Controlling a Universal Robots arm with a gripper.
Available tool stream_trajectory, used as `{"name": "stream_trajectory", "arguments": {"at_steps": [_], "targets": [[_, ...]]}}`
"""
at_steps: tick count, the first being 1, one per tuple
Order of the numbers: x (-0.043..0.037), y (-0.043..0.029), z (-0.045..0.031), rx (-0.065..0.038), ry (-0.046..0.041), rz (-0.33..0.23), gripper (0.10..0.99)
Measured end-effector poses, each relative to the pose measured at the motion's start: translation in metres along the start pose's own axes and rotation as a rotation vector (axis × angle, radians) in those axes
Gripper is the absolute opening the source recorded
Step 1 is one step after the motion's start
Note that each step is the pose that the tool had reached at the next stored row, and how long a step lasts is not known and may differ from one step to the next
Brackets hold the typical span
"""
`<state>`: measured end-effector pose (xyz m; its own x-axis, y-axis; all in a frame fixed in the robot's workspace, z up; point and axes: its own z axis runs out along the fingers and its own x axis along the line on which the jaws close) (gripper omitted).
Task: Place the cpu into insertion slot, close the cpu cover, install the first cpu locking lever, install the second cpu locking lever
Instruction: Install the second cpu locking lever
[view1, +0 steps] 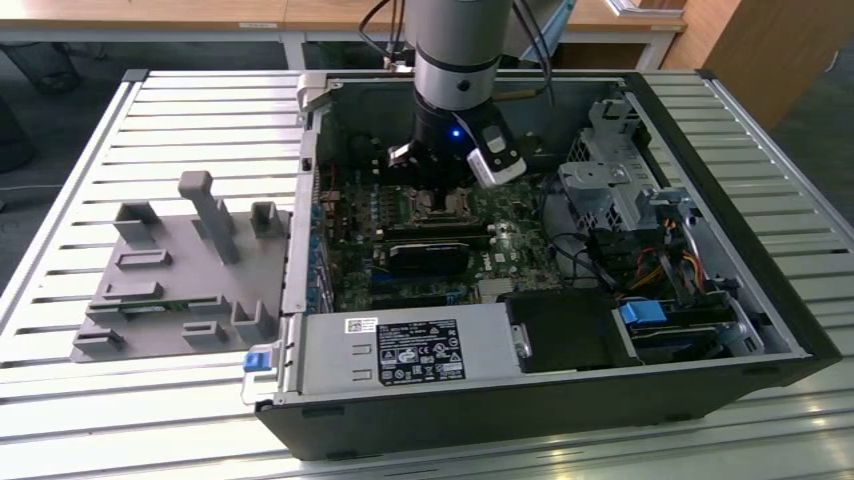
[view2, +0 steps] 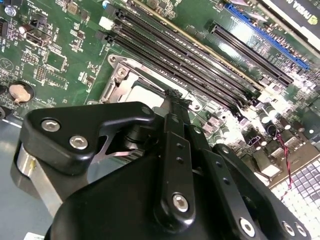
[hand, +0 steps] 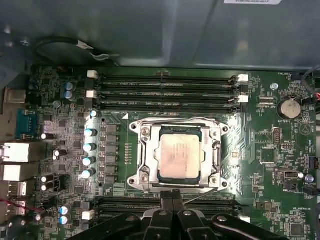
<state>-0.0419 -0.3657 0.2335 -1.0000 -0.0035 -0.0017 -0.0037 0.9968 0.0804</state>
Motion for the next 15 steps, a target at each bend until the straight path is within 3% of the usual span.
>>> {"name": "stream_trajectory", "arguments": {"at_steps": [15], "targets": [[0.0114,-0.0015,0.0027,-0.003,0.0001,0.000,0.106]]}}
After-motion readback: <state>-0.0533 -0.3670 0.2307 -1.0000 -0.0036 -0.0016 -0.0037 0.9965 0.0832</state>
